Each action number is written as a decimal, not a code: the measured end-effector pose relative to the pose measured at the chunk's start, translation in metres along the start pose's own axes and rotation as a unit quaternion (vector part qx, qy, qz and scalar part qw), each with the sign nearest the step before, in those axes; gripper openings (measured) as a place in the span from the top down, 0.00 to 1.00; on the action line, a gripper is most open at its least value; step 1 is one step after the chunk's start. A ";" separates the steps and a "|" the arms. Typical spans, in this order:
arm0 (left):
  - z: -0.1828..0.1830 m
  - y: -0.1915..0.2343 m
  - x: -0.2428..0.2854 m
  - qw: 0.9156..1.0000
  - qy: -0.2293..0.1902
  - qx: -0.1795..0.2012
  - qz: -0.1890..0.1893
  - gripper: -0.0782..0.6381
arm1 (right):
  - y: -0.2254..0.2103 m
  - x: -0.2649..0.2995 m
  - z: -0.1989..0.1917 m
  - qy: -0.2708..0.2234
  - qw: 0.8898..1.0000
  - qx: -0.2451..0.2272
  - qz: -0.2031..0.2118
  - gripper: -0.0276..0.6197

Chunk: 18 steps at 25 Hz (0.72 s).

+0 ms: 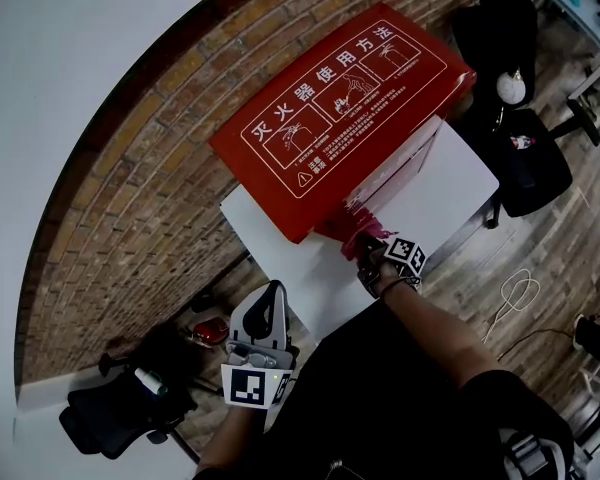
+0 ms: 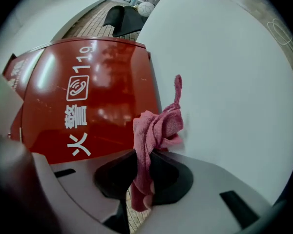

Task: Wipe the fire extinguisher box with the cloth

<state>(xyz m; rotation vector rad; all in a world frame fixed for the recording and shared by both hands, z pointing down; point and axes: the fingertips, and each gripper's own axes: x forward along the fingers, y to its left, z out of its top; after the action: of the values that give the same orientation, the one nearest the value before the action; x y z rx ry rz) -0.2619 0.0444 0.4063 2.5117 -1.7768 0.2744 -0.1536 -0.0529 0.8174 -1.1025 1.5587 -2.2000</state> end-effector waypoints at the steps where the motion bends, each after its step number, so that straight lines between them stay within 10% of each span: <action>1: 0.000 -0.001 0.002 1.000 0.003 -0.002 -0.001 0.84 | 0.004 -0.001 0.000 -0.002 1.000 0.003 0.010 0.84; 18: 0.010 -0.008 0.012 0.999 -0.039 -0.015 -0.019 0.84 | 0.088 -0.038 -0.021 0.011 0.989 -0.022 0.143 0.84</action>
<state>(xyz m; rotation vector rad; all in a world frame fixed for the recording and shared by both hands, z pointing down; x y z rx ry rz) -0.2496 0.0346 0.3987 2.5649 -1.7449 0.1484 -0.1618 -0.0517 0.7197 -0.8082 1.6656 -2.0016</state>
